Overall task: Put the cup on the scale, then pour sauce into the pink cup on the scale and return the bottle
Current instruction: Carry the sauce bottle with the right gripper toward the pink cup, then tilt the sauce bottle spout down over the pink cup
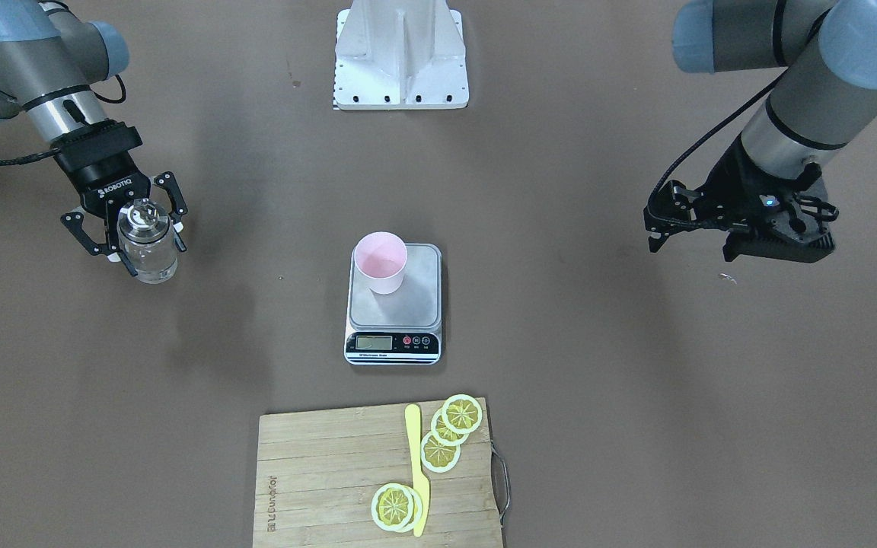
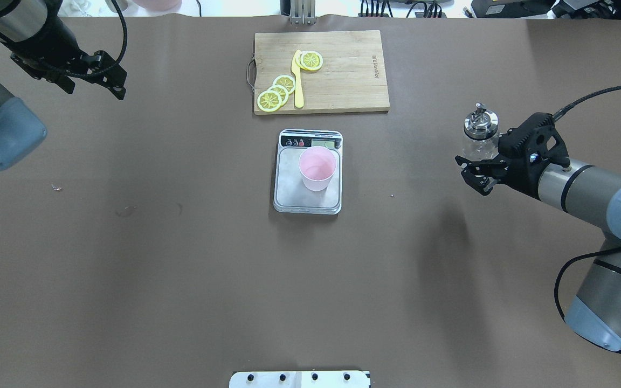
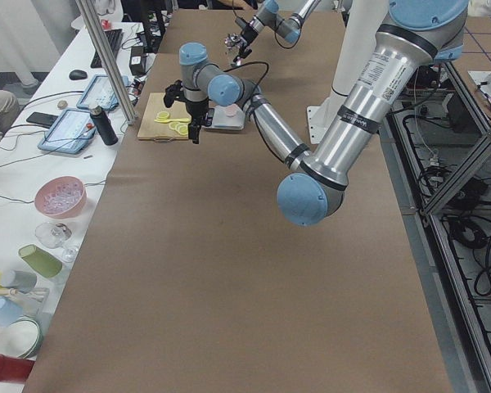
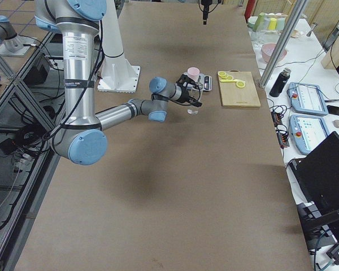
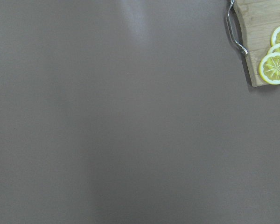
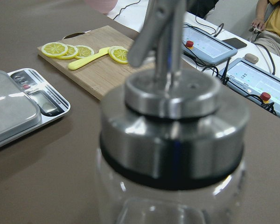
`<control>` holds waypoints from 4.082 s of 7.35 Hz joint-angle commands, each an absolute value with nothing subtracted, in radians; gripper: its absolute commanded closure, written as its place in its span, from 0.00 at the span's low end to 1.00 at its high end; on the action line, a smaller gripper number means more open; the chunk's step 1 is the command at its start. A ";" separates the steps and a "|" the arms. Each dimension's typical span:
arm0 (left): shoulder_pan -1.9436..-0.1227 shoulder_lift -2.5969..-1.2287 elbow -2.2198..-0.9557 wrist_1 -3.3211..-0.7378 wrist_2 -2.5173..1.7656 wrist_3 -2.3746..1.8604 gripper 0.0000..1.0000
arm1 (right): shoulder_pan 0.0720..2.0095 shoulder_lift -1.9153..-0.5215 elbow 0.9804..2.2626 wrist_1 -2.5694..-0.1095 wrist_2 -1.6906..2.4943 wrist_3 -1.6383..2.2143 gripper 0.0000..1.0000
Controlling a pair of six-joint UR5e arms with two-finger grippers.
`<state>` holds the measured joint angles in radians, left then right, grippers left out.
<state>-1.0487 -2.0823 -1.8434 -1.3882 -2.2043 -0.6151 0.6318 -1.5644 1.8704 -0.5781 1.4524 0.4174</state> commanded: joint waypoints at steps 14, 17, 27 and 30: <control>-1.178 -1.801 -1.862 -1.521 -2.269 -0.147 0.03 | 0.448 -1.230 2.017 -1.446 1.000 0.230 0.78; -1.213 -1.763 -1.853 -1.545 -2.284 -0.039 0.03 | 0.428 -1.220 2.017 -1.527 0.948 0.199 0.79; -1.250 -1.723 -1.844 -1.549 -2.290 0.055 0.03 | 0.399 -1.065 1.878 -1.703 0.839 0.144 0.79; -1.253 -1.723 -1.842 -1.549 -2.290 0.055 0.03 | 0.397 -1.006 1.818 -1.735 0.813 0.144 0.80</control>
<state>-1.2518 -1.7230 -1.8428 -1.5493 -2.2913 0.0552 0.3984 -1.0191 1.8322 -1.7210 0.8227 0.1444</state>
